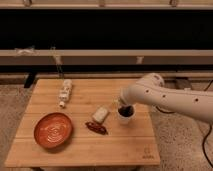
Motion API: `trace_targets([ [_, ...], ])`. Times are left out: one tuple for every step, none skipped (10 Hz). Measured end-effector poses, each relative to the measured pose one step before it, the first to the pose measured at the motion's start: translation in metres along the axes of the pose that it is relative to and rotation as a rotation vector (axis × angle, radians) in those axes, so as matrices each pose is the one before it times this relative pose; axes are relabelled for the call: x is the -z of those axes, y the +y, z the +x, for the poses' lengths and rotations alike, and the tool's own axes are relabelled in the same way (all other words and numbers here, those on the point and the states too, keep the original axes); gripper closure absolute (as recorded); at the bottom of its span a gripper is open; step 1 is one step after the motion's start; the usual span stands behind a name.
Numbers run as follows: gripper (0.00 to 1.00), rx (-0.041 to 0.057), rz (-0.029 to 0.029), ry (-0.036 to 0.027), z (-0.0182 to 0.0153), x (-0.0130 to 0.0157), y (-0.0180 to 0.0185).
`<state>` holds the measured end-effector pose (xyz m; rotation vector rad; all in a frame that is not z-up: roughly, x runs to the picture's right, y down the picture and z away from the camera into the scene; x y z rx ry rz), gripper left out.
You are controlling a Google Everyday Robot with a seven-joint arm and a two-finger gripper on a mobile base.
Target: Place the eraser in the ceramic cup
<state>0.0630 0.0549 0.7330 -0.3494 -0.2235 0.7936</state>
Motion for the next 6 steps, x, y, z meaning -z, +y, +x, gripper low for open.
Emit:
trace_targets([
  [0.36, 0.01009, 0.00410, 0.00239, -0.00337, 0.00469, -0.00124],
  [0.36, 0.01463, 0.00430, 0.00151, -0.00706, 0.00715, -0.00061],
  [0.36, 0.01053, 0.00444, 0.00819, -0.00825, 0.00821, -0.00119],
  [0.36, 0.00820, 0.00020, 0.00812, -0.00618, 0.00361, 0.00086],
  [0.36, 0.00133, -0.00212, 0.00137, -0.00167, -0.00022, 0.00116],
  [0.36, -0.00358, 0.00311, 0.00096, 0.00184, 0.00085, -0.00170],
])
